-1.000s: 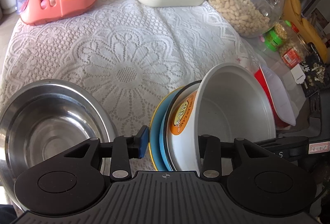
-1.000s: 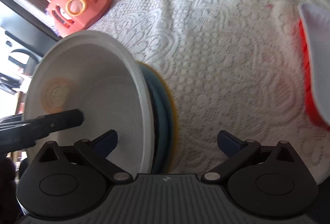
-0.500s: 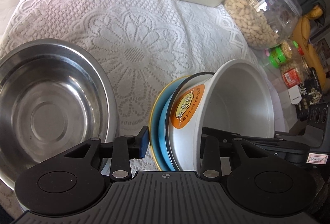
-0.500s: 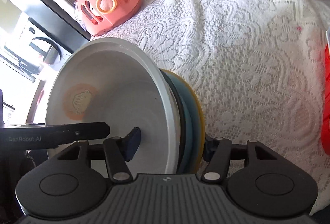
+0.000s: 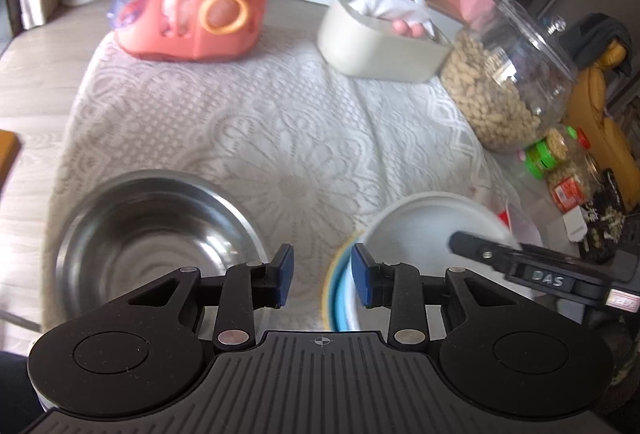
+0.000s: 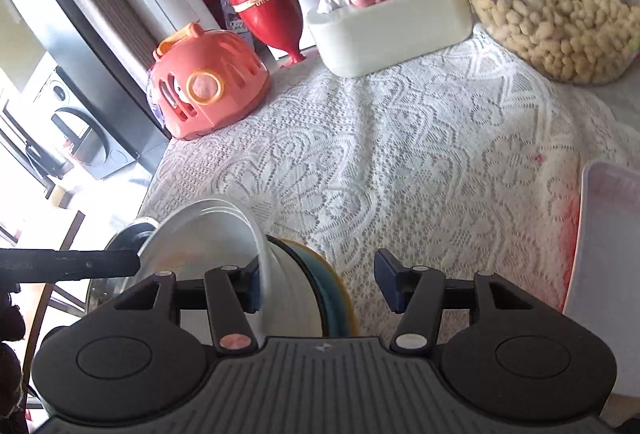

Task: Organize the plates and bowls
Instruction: 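Move the left gripper to the steel bowl and grasp its rim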

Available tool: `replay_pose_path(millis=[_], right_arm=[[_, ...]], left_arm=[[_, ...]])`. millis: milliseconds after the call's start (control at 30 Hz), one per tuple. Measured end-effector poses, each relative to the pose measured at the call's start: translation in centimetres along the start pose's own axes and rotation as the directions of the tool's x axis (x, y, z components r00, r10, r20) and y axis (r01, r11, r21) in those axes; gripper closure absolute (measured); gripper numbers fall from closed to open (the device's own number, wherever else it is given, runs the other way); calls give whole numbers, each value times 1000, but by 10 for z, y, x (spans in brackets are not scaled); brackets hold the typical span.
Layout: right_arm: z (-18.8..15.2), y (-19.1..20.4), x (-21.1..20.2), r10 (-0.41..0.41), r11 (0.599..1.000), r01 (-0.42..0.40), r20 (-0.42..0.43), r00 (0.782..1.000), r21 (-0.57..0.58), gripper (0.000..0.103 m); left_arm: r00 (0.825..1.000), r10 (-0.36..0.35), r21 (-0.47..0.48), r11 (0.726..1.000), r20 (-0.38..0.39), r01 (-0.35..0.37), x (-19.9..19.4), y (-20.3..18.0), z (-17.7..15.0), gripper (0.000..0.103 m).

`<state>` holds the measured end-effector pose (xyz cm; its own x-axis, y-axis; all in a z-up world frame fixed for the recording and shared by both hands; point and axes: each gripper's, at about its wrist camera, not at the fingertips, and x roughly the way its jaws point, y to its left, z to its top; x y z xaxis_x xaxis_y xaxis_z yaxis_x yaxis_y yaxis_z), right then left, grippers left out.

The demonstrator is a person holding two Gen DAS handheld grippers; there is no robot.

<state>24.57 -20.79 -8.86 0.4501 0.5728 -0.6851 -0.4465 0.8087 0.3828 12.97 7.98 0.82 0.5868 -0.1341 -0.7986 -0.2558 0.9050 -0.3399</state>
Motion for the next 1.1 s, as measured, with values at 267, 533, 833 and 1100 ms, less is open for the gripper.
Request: replay_pose_path(millis=[267, 533, 833, 1100], right_arm=[[36, 44, -30, 56, 985, -53, 11, 998, -163, 48], [81, 130, 46, 111, 972, -155, -238, 965, -177, 47], [58, 187, 143, -66, 966, -52, -439, 896, -252, 47], [45, 182, 195, -106, 988, 24, -575, 811, -150, 47]], left_arm=[[967, 252, -154, 958, 39, -244, -50, 82, -16, 68], [933, 359, -198, 915, -7, -353, -30, 117, -32, 68], [958, 276, -258, 923, -75, -286, -2, 140, -50, 65], [975, 182, -330, 920, -123, -214, 17, 151, -57, 63]])
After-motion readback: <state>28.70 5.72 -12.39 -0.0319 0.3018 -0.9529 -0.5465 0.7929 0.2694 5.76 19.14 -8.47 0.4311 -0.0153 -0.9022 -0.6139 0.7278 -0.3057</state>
